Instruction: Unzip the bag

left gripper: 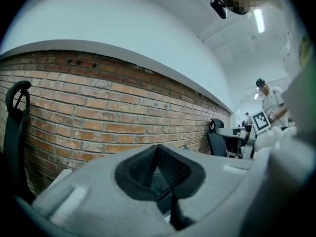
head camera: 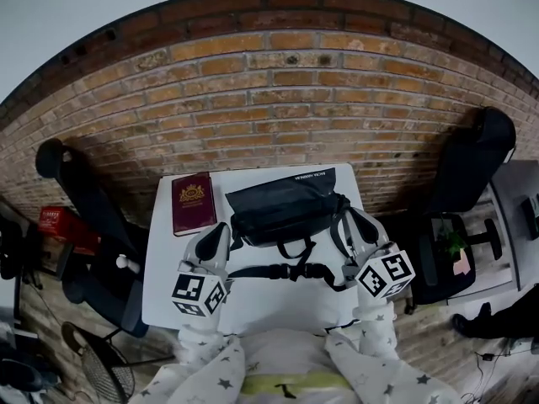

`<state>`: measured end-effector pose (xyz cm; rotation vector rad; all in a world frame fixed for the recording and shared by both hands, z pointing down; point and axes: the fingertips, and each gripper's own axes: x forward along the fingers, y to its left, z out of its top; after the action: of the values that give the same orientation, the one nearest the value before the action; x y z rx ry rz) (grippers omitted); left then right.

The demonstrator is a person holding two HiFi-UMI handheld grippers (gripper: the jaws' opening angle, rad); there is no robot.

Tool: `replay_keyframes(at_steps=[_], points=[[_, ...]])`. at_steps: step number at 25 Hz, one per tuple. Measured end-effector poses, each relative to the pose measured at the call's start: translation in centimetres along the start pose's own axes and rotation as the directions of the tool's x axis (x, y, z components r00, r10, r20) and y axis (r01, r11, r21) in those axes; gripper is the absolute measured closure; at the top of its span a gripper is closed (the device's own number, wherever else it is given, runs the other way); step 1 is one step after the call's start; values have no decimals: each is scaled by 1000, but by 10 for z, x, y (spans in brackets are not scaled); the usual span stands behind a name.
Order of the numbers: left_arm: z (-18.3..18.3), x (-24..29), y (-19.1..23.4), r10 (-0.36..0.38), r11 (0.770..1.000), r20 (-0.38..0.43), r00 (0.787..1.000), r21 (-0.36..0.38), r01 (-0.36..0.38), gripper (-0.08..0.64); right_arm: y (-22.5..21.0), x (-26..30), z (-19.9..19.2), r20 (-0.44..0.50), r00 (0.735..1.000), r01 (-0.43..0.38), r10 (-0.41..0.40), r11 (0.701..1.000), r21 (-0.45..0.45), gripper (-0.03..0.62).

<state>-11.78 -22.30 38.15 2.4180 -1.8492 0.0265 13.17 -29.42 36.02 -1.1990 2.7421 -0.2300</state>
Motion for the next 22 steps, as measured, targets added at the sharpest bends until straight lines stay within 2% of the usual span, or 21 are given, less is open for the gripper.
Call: replay_keyframes(at_steps=[9,22], points=[[14,-7,4,22,1000,31,999,14,-22,561,-5,-10,9,31,999,33,-33,999,-7,584],[15,-9,2,23,999,28,999,24,-23,561,-7,-15,10,33,998,58,-58,998,-15,584]])
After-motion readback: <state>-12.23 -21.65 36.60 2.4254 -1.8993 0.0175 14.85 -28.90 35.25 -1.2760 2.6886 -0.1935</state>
